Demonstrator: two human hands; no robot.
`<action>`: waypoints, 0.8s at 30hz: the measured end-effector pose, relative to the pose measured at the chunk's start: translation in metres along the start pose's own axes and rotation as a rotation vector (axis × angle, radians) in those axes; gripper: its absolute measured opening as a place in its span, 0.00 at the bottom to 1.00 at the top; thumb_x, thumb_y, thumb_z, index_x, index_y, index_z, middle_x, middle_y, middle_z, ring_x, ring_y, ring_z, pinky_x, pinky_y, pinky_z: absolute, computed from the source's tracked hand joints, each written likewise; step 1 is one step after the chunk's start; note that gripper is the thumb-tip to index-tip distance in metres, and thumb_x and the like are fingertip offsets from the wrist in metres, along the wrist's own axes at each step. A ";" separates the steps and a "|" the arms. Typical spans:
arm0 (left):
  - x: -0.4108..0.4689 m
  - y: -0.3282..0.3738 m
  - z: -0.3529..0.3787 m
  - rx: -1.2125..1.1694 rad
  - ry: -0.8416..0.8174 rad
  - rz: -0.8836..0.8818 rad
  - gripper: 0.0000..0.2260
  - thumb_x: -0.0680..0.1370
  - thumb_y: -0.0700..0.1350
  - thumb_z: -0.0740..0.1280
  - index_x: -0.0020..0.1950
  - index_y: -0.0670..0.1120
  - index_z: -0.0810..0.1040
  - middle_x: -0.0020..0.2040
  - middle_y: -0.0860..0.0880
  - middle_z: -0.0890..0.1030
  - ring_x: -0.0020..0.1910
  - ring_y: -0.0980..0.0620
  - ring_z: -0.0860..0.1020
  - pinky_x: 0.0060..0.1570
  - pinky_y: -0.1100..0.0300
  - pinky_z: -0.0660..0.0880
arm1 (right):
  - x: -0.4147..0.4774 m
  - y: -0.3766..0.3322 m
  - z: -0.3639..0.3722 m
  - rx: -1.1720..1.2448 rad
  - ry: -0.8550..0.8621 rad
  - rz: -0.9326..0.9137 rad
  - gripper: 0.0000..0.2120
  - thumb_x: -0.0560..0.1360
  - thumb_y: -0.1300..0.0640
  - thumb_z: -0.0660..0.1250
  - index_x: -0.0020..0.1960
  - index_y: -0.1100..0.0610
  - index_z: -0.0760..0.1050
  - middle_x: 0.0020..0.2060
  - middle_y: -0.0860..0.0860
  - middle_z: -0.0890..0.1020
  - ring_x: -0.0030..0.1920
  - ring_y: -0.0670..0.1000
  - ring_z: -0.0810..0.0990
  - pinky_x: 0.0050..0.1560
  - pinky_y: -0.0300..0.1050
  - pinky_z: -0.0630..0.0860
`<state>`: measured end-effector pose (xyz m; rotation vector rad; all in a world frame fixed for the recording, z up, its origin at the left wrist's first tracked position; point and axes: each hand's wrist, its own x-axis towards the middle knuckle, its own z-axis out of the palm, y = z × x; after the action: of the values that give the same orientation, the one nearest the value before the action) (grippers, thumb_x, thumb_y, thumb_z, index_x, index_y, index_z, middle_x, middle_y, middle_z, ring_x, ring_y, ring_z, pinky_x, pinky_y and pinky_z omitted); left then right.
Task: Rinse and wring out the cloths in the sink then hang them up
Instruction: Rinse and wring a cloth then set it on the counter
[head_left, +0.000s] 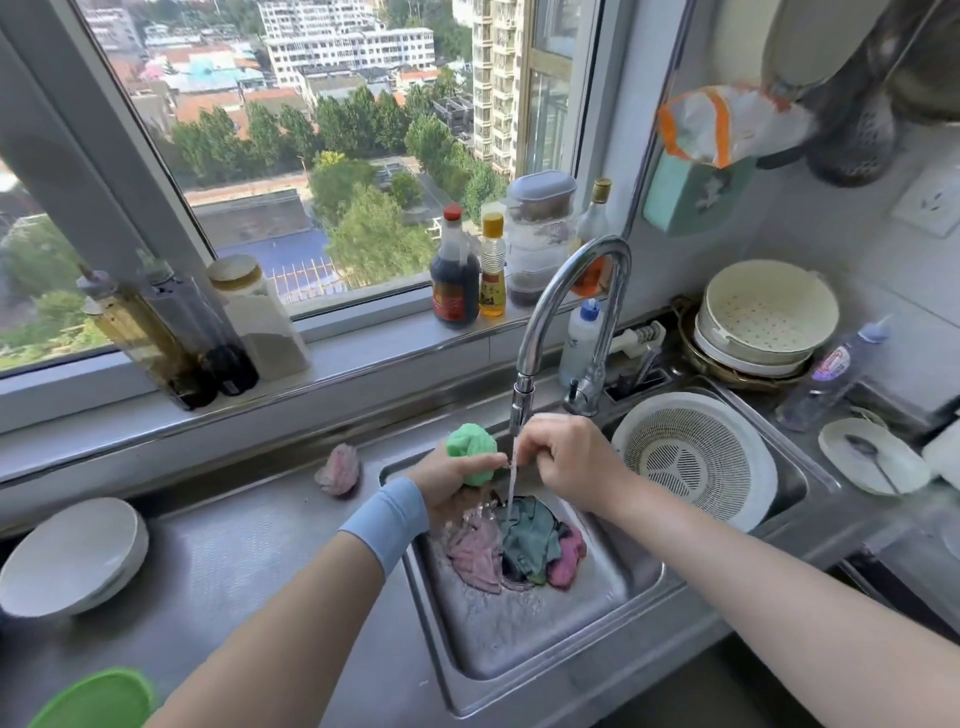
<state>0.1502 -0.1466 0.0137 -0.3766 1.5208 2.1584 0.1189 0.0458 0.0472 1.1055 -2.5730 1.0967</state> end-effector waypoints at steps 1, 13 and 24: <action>0.000 0.005 0.000 0.063 -0.032 0.017 0.16 0.71 0.34 0.75 0.51 0.45 0.71 0.31 0.51 0.77 0.27 0.56 0.77 0.23 0.66 0.72 | 0.005 0.001 -0.004 -0.081 -0.012 -0.091 0.19 0.67 0.73 0.61 0.50 0.57 0.82 0.48 0.51 0.84 0.48 0.49 0.82 0.52 0.50 0.79; -0.010 0.057 0.023 0.387 -0.415 -0.240 0.03 0.75 0.42 0.67 0.43 0.47 0.73 0.27 0.55 0.66 0.25 0.59 0.59 0.26 0.68 0.58 | 0.047 0.015 -0.002 -0.631 -0.052 -0.609 0.36 0.71 0.52 0.67 0.77 0.56 0.62 0.41 0.52 0.77 0.36 0.53 0.75 0.32 0.49 0.72; 0.012 0.058 0.031 0.925 -0.030 -0.265 0.08 0.67 0.40 0.68 0.36 0.47 0.68 0.25 0.50 0.67 0.21 0.53 0.61 0.25 0.64 0.58 | 0.064 -0.013 -0.004 -0.878 -0.507 -0.266 0.09 0.76 0.59 0.60 0.55 0.56 0.74 0.46 0.51 0.84 0.44 0.57 0.84 0.27 0.41 0.60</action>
<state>0.1112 -0.1310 0.0650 -0.1952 2.0964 1.0804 0.0810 0.0058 0.0820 1.4784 -2.6204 -0.4268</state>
